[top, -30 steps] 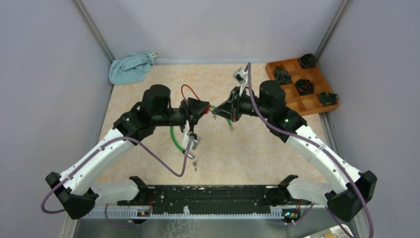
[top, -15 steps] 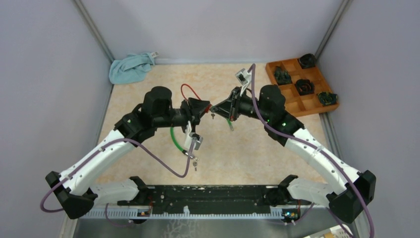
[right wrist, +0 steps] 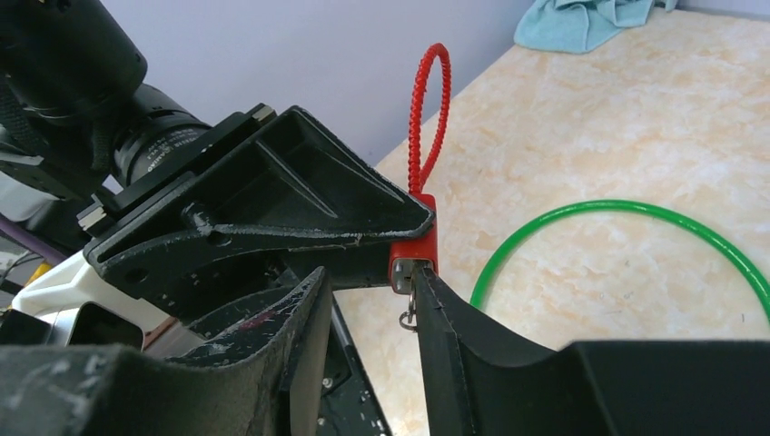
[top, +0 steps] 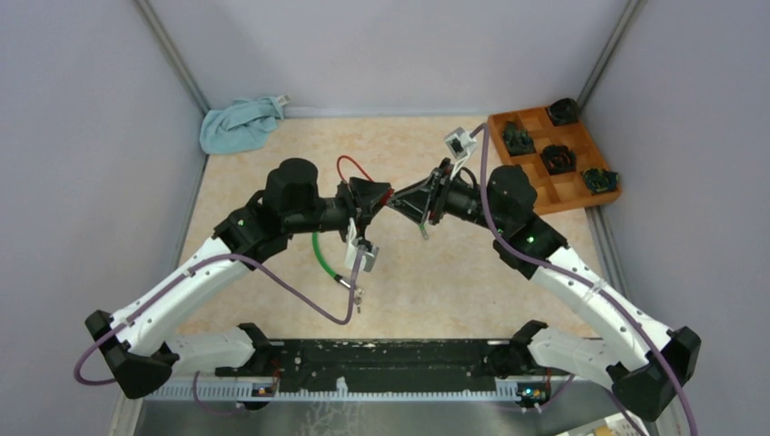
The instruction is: Unlock with the key
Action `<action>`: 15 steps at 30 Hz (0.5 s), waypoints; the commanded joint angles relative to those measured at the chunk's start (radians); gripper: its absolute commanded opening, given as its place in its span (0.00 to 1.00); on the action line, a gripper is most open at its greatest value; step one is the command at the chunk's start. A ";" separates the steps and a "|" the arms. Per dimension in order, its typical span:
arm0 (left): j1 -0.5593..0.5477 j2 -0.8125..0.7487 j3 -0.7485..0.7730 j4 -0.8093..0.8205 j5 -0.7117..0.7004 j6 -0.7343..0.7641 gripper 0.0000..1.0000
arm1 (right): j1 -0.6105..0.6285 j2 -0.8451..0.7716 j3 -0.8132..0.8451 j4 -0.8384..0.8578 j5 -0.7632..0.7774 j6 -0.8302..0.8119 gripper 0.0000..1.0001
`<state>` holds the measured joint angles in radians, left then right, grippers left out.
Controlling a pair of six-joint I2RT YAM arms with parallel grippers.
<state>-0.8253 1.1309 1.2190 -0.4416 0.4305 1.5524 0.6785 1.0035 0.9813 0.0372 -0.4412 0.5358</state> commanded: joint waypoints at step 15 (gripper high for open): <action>-0.018 -0.019 0.011 0.028 0.039 0.015 0.00 | -0.059 -0.074 0.019 -0.078 -0.092 -0.034 0.26</action>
<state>-0.8364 1.1309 1.2190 -0.4351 0.4526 1.5490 0.6273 0.9470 0.9752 -0.0250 -0.5091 0.5274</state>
